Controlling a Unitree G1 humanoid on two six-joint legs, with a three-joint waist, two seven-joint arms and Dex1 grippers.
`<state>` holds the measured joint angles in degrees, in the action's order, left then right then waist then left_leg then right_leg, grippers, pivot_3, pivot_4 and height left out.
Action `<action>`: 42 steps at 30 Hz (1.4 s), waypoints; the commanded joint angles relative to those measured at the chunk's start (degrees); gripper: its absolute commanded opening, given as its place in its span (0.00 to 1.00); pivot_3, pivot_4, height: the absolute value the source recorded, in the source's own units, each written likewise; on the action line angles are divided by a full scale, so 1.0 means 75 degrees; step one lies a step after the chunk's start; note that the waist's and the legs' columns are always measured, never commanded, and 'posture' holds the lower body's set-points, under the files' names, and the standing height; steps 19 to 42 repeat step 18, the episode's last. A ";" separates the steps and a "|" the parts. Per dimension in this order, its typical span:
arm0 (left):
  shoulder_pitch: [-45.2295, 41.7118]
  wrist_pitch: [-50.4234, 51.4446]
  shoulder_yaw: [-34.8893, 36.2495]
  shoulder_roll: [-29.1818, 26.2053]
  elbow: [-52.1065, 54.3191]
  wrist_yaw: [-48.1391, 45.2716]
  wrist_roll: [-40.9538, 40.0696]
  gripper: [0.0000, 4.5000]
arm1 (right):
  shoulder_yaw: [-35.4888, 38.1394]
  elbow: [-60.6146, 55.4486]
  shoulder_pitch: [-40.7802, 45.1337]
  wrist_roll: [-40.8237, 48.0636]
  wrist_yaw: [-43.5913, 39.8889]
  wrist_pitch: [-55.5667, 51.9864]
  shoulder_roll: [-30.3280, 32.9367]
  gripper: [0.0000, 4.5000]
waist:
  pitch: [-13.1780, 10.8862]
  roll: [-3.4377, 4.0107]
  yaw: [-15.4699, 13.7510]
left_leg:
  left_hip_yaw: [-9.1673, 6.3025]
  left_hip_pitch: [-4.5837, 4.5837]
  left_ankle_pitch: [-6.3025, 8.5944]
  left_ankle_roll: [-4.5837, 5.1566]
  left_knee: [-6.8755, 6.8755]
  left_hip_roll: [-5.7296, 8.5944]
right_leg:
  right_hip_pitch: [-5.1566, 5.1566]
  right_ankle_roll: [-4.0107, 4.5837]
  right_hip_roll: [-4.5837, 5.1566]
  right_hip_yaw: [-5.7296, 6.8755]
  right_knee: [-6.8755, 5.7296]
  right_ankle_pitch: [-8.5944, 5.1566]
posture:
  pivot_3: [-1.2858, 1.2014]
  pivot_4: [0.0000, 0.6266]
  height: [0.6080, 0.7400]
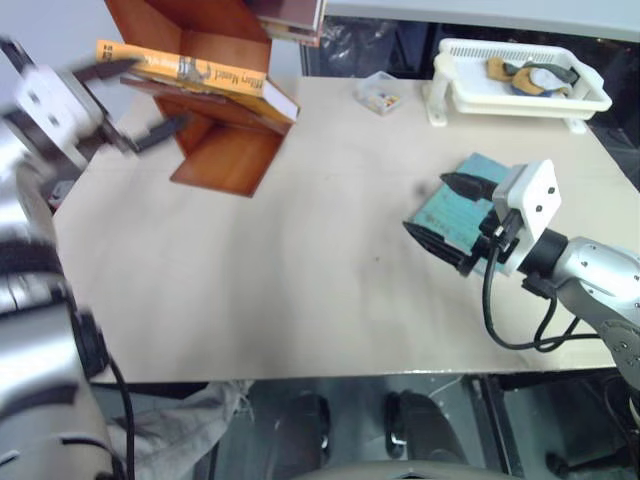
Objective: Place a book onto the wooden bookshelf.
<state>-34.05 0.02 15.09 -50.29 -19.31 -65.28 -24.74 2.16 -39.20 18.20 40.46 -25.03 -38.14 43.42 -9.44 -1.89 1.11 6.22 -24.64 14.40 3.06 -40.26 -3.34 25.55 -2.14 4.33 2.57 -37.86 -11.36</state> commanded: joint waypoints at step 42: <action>0.5686 0.2929 0.1817 0.0636 0.5491 0.1994 -0.1282 0.99 | 0.3207 -0.1356 -0.4757 -0.0506 -0.1518 -0.0027 0.1051 1.00 | 0.0017 0.0017 -0.0256 | -0.0019 0.0111 0.0046 -0.0012 0.0012 0.0004 | -0.0101 -0.0003 0.0028 0.0041 0.0033 -0.0051 | 0.52 0.24 1.00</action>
